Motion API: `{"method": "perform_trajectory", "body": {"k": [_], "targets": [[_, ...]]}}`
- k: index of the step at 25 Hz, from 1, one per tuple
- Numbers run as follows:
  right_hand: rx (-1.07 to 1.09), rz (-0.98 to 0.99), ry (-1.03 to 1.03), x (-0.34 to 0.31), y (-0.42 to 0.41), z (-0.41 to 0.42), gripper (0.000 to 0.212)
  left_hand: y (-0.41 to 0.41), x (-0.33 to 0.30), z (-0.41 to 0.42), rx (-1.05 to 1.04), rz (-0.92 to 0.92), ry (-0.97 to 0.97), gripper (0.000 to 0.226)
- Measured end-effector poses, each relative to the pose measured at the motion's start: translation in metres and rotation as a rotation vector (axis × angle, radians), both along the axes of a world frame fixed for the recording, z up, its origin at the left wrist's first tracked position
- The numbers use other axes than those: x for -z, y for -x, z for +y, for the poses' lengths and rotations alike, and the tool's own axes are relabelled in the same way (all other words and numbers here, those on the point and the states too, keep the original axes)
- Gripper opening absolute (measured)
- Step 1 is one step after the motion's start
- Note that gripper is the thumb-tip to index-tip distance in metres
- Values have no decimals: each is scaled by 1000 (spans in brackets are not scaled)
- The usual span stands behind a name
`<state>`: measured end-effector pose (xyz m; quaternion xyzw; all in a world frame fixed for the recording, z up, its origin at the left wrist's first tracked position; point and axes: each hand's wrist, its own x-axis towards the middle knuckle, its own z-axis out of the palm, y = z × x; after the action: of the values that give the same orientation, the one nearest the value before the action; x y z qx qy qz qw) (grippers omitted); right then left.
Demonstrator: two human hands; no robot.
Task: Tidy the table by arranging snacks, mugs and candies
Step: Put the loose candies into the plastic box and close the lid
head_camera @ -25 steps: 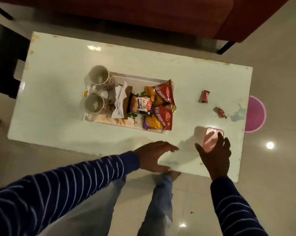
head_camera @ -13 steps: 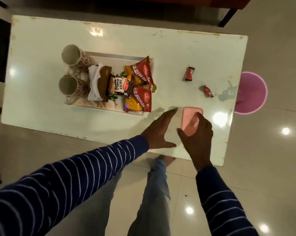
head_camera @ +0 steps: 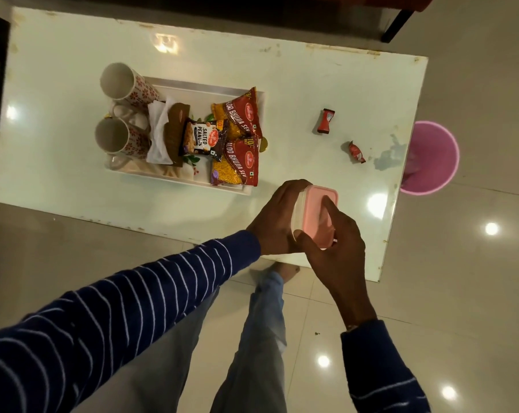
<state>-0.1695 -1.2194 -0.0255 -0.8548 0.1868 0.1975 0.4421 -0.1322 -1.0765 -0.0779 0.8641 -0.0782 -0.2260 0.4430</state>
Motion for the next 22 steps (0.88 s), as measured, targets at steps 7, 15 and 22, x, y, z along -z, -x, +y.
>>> {"method": "perform_trajectory", "body": {"k": [7, 15, 22], "targets": [[173, 3, -336, -9, -8, -11, 39, 1, 3, 26, -4, 36, 64, 112], [564, 42, -376, 32, -21, -60, 20, 3, 15, 42, -44, 76, 75, 130], [528, 124, -326, 87, -35, -93, 27, 2, 37, 41, -114, 127, 98, 124]]}}
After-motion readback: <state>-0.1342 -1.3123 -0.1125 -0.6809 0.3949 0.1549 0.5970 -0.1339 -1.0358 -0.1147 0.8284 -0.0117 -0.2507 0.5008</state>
